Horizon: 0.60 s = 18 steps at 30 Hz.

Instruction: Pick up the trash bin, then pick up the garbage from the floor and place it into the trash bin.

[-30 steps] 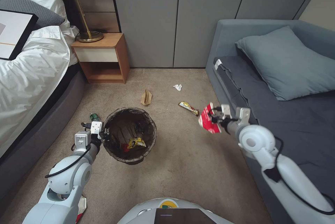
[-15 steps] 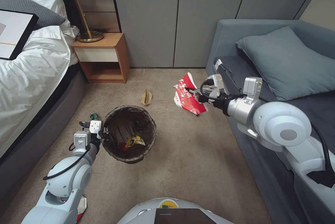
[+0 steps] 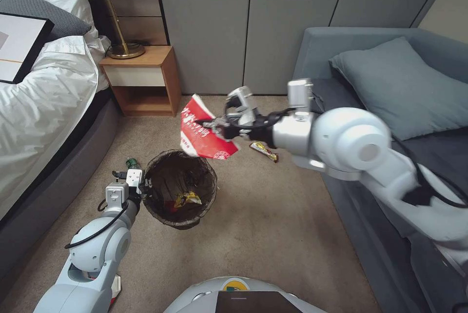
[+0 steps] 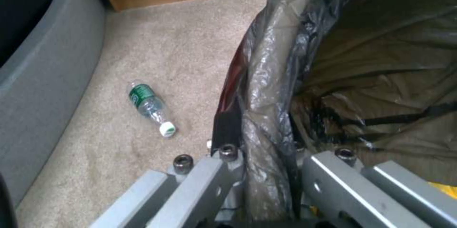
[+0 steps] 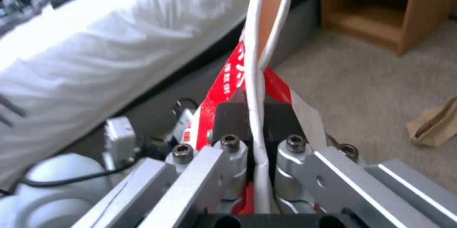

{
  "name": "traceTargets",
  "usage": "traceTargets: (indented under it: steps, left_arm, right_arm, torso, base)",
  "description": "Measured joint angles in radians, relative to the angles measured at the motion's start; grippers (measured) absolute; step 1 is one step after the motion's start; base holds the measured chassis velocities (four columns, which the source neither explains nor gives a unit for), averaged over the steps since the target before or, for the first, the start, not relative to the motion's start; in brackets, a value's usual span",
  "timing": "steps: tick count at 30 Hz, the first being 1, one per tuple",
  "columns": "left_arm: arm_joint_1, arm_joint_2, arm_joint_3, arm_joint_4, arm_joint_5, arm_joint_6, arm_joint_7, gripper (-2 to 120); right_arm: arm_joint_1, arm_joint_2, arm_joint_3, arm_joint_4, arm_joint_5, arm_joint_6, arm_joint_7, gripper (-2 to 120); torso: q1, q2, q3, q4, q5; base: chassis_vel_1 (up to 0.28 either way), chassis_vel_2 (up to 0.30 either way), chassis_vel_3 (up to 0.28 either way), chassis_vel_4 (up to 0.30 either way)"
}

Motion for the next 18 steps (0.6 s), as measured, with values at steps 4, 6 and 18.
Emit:
traceTargets:
  steps: [4,6,18]
  left_arm:
    - [-0.003,0.000,-0.002,0.004,-0.001,0.000,0.002,0]
    - [-0.005,0.000,-0.003,0.008,-0.001,0.000,0.002,0]
    - [-0.016,-0.003,-0.004,0.026,-0.004,-0.001,0.003,0]
  right_arm:
    - [0.011,0.031,-0.091,-0.065,-0.076,0.015,-0.014,0]
    - [-0.003,0.050,-0.121,-0.096,-0.107,0.022,-0.016,0]
    - [-0.102,0.169,-0.226,-0.285,-0.247,0.028,-0.025,0]
  torso:
    - [0.000,0.000,0.000,-0.0002,0.0002]
    - [0.000,0.000,0.000,-0.0004,0.0000]
    - [0.000,0.000,0.000,-0.0004,0.0002]
  base:
    - [0.000,0.000,0.000,0.000]
    - [0.000,0.000,0.000,0.000]
    - [0.000,0.000,0.000,0.000]
